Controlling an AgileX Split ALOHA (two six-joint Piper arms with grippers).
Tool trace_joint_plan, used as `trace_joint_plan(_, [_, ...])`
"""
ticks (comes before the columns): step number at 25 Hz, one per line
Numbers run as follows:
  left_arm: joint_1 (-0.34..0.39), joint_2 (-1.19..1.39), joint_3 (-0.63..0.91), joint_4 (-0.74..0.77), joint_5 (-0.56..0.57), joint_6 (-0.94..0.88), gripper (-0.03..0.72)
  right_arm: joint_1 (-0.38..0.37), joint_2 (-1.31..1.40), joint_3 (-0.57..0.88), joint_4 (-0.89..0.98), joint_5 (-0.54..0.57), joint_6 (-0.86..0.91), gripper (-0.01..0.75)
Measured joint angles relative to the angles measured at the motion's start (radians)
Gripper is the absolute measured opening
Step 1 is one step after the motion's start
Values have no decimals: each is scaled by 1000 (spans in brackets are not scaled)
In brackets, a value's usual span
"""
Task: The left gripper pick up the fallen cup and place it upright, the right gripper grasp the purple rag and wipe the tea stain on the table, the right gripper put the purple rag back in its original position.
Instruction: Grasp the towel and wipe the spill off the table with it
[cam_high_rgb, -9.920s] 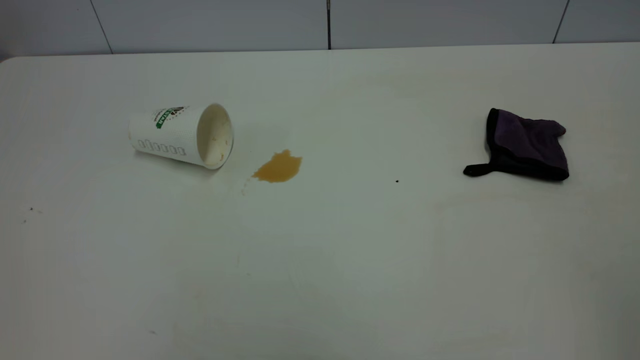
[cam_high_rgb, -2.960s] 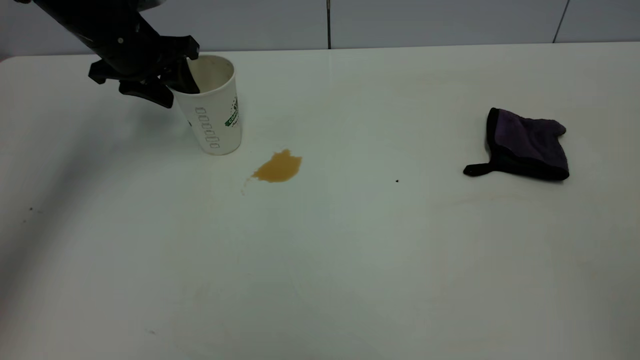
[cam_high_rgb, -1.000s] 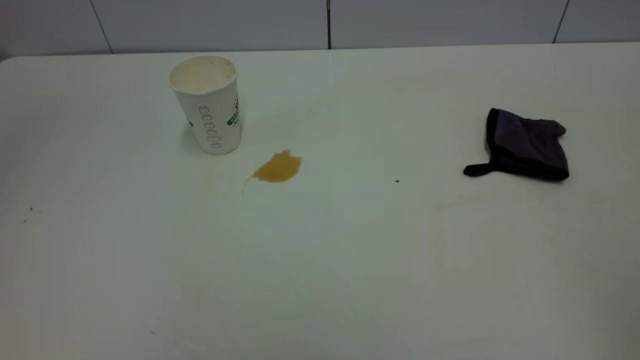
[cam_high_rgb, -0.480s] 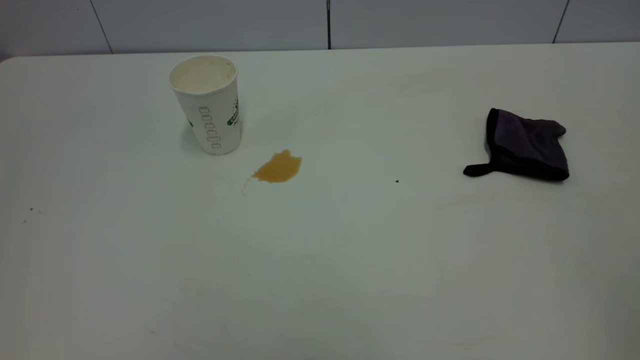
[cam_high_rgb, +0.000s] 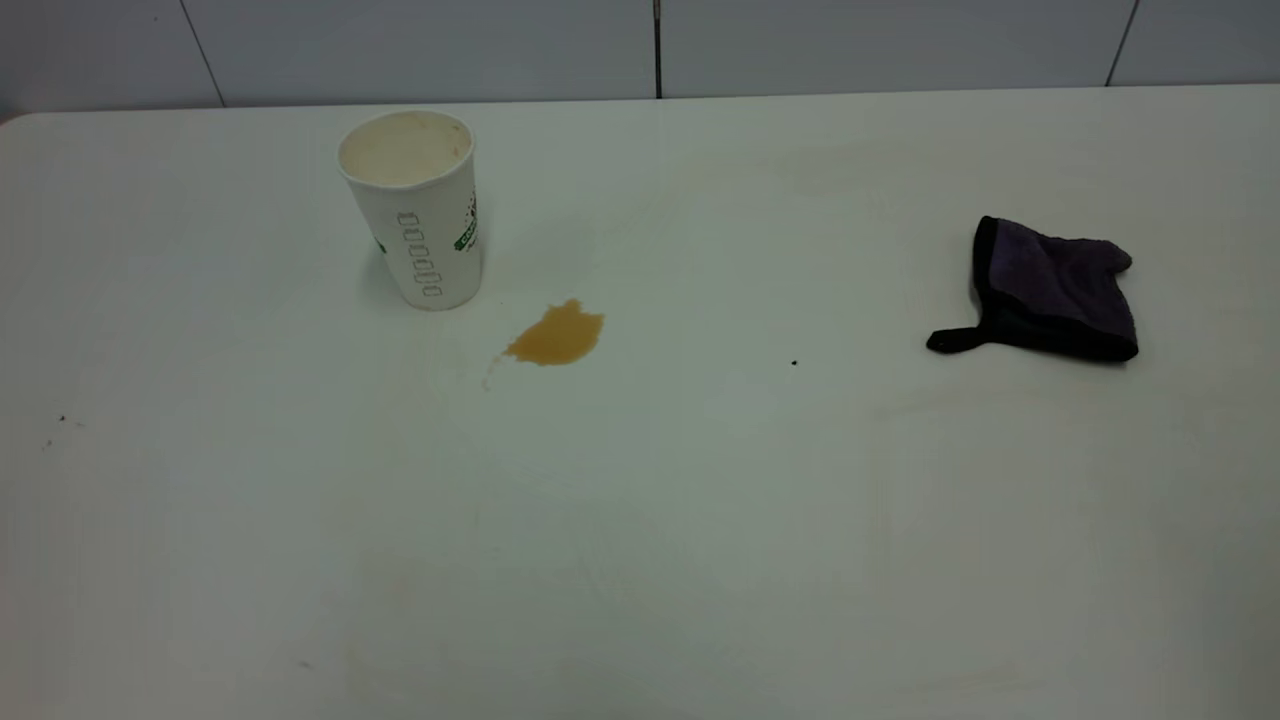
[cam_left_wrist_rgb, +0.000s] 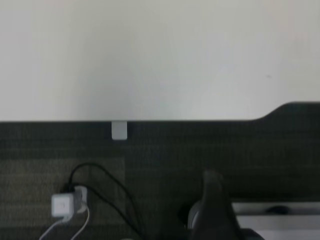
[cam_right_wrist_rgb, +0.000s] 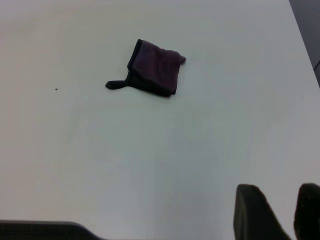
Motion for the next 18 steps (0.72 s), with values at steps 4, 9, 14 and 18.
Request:
trace_joint_plan(4, [0,-82,1,3,-5,0,557,0,0,0,0,0,0,238])
trace_joint_plan(9, [0,-213,1,26,-5,0,557,0,0,0,0,0,0,238])
trace_joint_plan(14, [0,-321,1,32,1,0,557,0,0,0,0,0,0,238])
trace_joint_plan(18, [0,-351,1,35,5,0,557,0,0,0,0,0,0,238])
